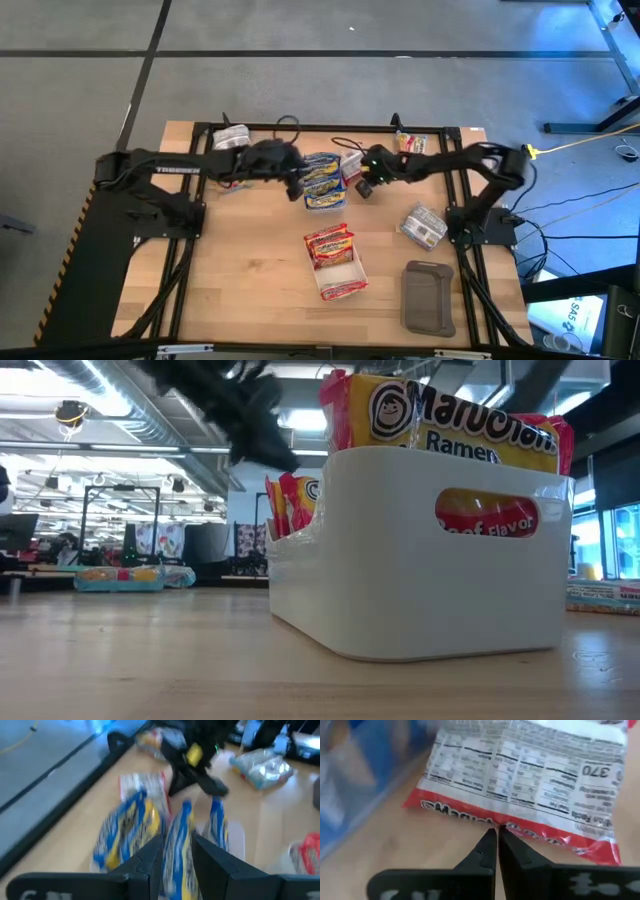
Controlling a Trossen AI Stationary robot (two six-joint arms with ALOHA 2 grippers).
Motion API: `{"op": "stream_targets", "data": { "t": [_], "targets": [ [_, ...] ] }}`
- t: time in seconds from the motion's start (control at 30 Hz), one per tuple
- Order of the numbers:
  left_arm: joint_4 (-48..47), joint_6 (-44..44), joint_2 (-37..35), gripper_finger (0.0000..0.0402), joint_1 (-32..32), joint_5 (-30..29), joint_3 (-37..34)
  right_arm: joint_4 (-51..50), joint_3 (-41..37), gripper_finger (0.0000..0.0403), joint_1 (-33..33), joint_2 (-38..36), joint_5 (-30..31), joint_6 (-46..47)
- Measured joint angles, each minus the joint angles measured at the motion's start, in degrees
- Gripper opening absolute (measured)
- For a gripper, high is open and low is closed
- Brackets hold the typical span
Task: Sort Maruchan noodles
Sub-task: Put the red noodle pack into the white bin
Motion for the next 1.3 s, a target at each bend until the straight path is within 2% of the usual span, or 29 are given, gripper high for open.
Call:
{"op": "stream_targets", "data": {
  "t": [0.2, 0.4, 0.57, 0.8, 1.03, 1.2, 1.3],
  "targets": [
    [5.7, -0.8, -5.8, 0.0096, -2.3, -3.3, -8.5, -0.7, 12.4, 0.0003, -3.0, 6.3, 0.3, -1.9],
    [6.3, -0.8, -5.9, 0.0096, -3.6, -3.6, -10.5, -17.5, 24.7, 0.0003, -3.4, 7.1, 1.9, -7.7],
    [6.6, 0.5, -5.7, 0.0096, -4.2, -3.6, -10.7, -22.9, 33.8, 0.0003, -5.1, 7.5, 1.1, -8.0],
    [6.6, 0.6, -5.7, 0.0096, -4.3, -3.7, -10.7, -25.2, 34.3, 0.0003, -9.2, 14.0, -3.8, -4.6],
    [6.5, 0.7, -5.7, 0.0096, -4.4, -3.5, -10.7, -24.4, 34.4, 0.0003, -9.4, 18.5, -2.6, -3.5],
    [6.6, 0.7, -5.7, 0.0096, -4.4, -3.7, -10.7, -18.2, 34.2, 0.0003, -9.1, 19.2, -12.4, -8.0],
    [6.6, 0.7, -5.7, 0.0096, -4.2, -3.8, -10.7, -15.9, 35.1, 0.0003, -8.3, 19.4, -20.3, -12.9]
  ]
}}
